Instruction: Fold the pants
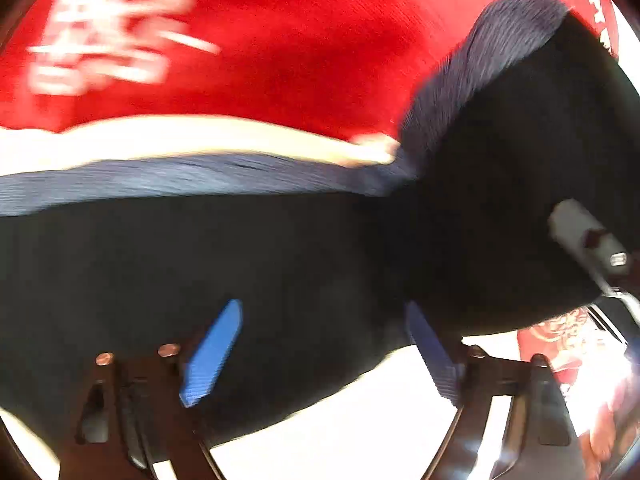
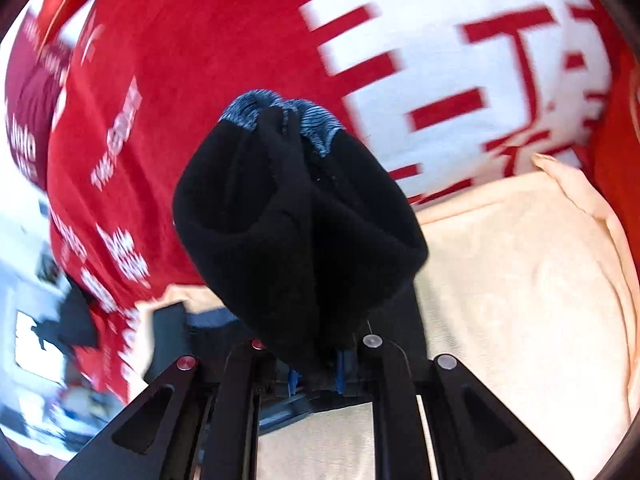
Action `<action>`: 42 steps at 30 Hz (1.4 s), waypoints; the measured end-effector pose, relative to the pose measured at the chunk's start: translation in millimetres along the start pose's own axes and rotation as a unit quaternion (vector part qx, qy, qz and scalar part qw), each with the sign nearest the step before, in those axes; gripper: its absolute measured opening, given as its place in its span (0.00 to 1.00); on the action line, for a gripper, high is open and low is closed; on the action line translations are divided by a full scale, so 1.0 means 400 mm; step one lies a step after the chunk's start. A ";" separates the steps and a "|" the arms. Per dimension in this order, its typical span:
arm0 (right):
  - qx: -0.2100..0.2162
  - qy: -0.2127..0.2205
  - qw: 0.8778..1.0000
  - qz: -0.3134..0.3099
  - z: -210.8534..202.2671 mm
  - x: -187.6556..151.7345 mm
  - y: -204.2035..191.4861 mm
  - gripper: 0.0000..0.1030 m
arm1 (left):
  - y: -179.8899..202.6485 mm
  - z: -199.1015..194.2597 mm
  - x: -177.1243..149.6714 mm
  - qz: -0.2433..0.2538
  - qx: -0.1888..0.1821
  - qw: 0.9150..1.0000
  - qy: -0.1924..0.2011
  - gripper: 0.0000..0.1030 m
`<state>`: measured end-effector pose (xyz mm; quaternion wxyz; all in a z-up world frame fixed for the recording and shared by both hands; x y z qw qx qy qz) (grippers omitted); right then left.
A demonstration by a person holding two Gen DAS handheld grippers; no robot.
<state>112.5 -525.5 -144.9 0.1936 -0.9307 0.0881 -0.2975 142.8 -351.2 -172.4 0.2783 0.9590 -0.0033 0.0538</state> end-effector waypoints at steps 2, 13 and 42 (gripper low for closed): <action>-0.022 -0.019 0.999 -0.034 0.053 -0.012 -0.078 0.17 | -0.097 -0.072 0.019 0.004 0.023 1.000 0.014 0.84; -0.209 -0.138 0.943 -0.220 0.409 -0.240 -0.338 0.40 | -0.521 -0.254 0.100 -0.025 0.118 0.992 0.045 0.84; -0.052 -0.156 0.986 -0.034 0.121 -0.381 -0.179 0.33 | -0.195 -0.129 0.001 0.061 0.000 0.991 -0.116 0.05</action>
Point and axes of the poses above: each gripper's, at about its wrist camera, not at the fingertips, and z roughly the way its jaws point, y to its right, x to its top, the point moved 7 cm from there along z, roughly the way its jaws point, and after that the axes turned 15 degrees about -z, right-handed, at the moved point
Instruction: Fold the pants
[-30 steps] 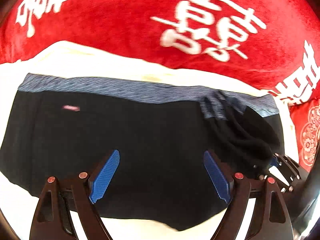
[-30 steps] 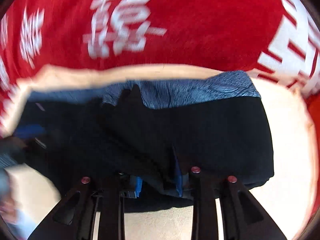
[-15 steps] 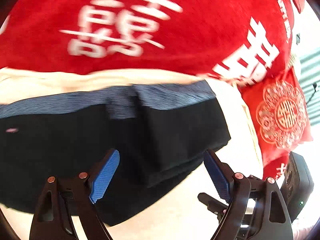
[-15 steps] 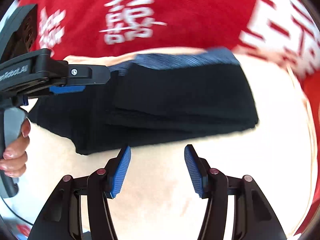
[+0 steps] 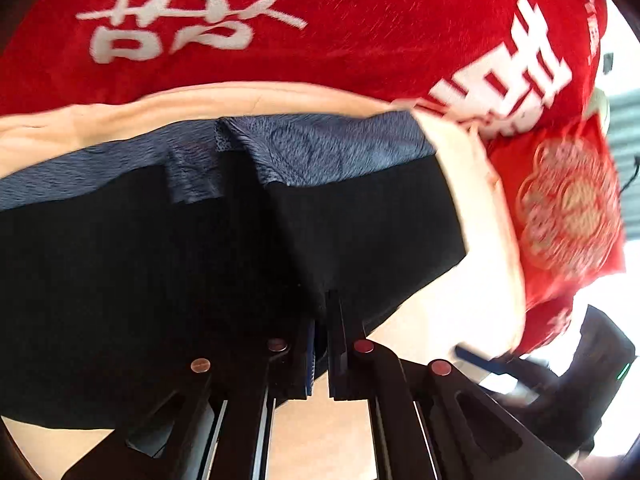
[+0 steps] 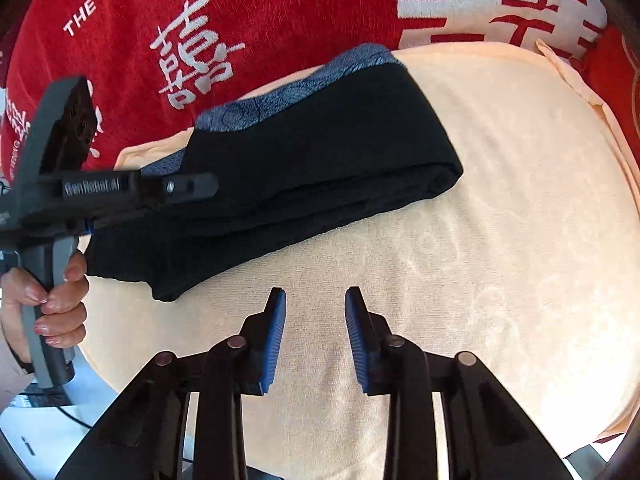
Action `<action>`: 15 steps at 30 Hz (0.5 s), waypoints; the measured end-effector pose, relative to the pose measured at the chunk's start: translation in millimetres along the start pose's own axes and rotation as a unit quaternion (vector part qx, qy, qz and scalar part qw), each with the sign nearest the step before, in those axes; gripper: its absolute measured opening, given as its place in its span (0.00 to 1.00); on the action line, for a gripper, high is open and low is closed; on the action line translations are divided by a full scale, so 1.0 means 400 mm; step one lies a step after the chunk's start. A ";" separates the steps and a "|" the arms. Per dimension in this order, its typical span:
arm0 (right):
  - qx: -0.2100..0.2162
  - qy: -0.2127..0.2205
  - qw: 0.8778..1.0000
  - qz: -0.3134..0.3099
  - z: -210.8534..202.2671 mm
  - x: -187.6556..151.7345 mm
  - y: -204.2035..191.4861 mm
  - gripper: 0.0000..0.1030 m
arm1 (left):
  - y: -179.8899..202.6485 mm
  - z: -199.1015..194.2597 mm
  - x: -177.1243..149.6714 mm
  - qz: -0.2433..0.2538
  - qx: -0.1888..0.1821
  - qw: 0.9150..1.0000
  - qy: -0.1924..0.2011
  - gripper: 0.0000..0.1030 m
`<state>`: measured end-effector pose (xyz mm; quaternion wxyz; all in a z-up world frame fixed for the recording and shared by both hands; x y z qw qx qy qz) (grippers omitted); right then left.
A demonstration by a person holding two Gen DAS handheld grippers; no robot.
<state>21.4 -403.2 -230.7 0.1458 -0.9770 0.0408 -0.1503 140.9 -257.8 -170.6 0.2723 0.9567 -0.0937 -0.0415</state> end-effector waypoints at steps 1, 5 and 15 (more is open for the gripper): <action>0.002 0.000 1.000 -0.002 -0.005 -0.003 0.001 0.33 | -0.012 0.004 -0.007 -0.005 0.005 1.000 -0.003 0.05; 0.007 -0.013 1.000 -0.003 0.011 -0.021 0.011 0.33 | -0.024 0.034 -0.023 -0.014 0.012 1.000 0.002 0.05; -0.033 0.035 0.999 0.011 0.023 0.200 0.120 0.34 | 0.014 0.009 -0.036 -0.007 0.057 0.997 0.049 0.05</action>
Point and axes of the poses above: each gripper's, at about its wrist camera, not at the fingertips, and z roughly the way its jaws point, y to its right, x to its top, the point moved 7 cm from there along z, roughly the way its jaws point, and after that the axes turned 15 degrees about -z, right-handed, at the moved point
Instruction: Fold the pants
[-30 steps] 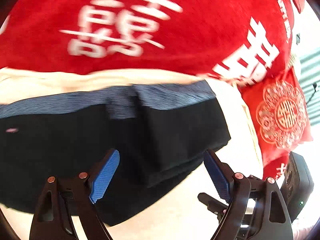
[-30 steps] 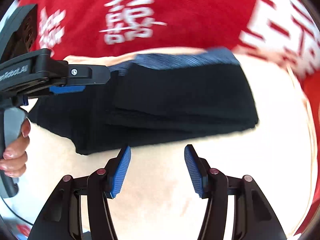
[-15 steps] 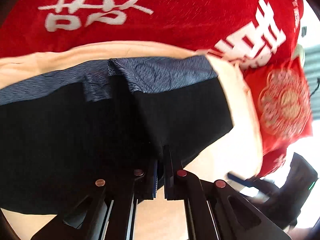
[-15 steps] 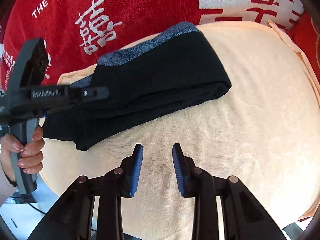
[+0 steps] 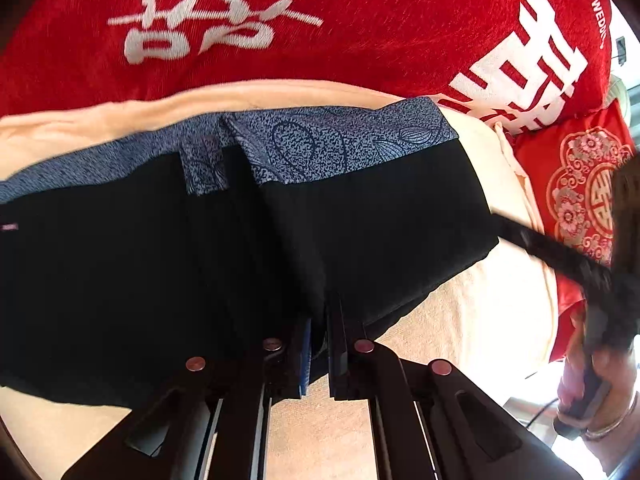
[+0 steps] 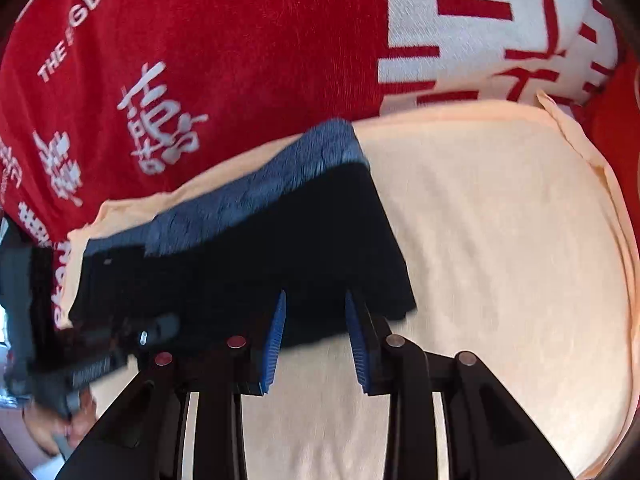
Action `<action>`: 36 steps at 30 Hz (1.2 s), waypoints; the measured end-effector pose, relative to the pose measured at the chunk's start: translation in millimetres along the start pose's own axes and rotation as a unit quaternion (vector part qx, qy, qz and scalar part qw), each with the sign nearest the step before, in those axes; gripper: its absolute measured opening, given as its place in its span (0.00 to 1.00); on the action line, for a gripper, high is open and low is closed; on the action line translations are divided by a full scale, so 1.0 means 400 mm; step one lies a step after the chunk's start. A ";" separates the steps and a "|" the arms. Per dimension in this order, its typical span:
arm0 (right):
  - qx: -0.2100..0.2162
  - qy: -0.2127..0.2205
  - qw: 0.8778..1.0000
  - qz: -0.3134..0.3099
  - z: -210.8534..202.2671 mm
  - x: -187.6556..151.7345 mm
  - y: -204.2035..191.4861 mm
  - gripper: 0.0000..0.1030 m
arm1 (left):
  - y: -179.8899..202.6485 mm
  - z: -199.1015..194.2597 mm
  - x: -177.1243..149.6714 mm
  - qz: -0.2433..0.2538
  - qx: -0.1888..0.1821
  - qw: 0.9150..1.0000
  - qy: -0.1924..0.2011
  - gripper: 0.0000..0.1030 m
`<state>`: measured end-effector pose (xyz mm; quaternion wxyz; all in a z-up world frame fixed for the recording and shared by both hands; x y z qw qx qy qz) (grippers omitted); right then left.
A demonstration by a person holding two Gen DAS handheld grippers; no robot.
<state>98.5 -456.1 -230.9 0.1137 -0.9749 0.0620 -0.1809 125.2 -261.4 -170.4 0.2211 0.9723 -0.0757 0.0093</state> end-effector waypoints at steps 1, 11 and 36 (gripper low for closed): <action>0.002 0.000 1.000 0.008 0.017 0.019 0.003 0.35 | 0.003 -0.004 0.001 0.000 0.004 1.000 0.002 0.05; -0.001 -0.038 0.999 -0.003 0.079 0.008 -0.051 0.68 | 0.037 -0.053 0.002 0.024 0.017 1.000 0.009 0.05; 0.042 -0.052 0.987 0.148 -0.286 -0.264 -0.015 0.81 | 0.240 -0.254 -0.101 0.086 -0.066 0.994 0.011 0.06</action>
Point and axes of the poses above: each gripper's, at about its wrist camera, not at the fingertips, and z roughly the way its jaws point, y to its right, x to its top, the point moved 7 cm from there along z, roughly the way its jaws point, and after that the axes turned 15 degrees about -z, right-handed, at the moved point
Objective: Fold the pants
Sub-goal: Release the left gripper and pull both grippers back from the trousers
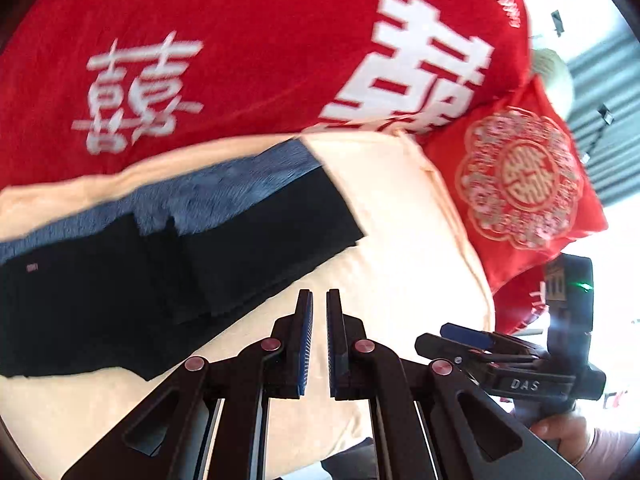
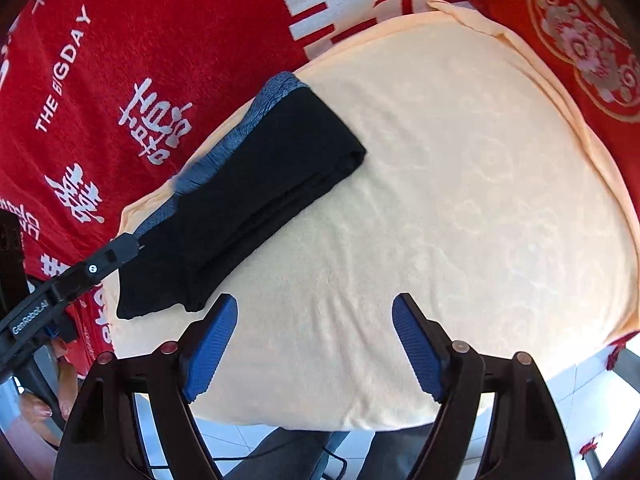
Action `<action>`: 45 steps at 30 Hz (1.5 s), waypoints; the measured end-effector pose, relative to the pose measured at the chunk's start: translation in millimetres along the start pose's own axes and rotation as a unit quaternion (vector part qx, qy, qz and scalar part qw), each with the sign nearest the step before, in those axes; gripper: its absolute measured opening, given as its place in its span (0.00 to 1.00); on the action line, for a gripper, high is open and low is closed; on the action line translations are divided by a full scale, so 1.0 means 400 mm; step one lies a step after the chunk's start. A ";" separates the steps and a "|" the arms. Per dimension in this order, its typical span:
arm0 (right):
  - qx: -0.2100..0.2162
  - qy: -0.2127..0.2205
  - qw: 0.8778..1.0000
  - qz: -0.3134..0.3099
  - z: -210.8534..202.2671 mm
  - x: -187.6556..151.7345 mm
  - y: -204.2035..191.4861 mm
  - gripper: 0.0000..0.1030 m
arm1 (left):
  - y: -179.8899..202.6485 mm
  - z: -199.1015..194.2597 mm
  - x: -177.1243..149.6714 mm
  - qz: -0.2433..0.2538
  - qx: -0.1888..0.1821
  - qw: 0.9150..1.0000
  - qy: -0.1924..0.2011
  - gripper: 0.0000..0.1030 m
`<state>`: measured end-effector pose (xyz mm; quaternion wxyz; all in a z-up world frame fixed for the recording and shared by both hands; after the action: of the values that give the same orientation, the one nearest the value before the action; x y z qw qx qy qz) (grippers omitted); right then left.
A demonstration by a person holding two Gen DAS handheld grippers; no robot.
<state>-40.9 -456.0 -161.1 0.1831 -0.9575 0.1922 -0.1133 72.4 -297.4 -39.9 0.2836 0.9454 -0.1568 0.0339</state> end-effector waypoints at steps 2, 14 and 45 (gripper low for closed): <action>-0.004 0.002 1.000 0.003 -0.022 -0.002 0.001 0.81 | 0.037 -0.025 -0.004 0.021 -0.011 1.000 0.009 0.06; -0.022 0.007 1.000 -0.014 -0.117 -0.034 -0.085 0.81 | 0.117 -0.156 -0.051 0.075 0.011 0.997 0.012 0.06; -0.007 0.079 0.995 -0.054 -0.300 -0.123 -0.265 0.81 | 0.113 -0.407 -0.192 -0.011 -0.012 0.998 0.055 0.97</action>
<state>-85.0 -381.8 -17.5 0.1540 -0.9557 0.1552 -0.1972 -10.6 -222.7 108.2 0.3036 0.9402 -0.1314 0.0809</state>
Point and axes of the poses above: each gripper's, at about its wrist camera, not at the fingertips, and z roughly the way its jaws point, y to its right, x to its top, the point moved 7 cm from there along z, roughly the way its jaws point, and after that the axes turned 15 degrees about -z, right-handed, at the moved point
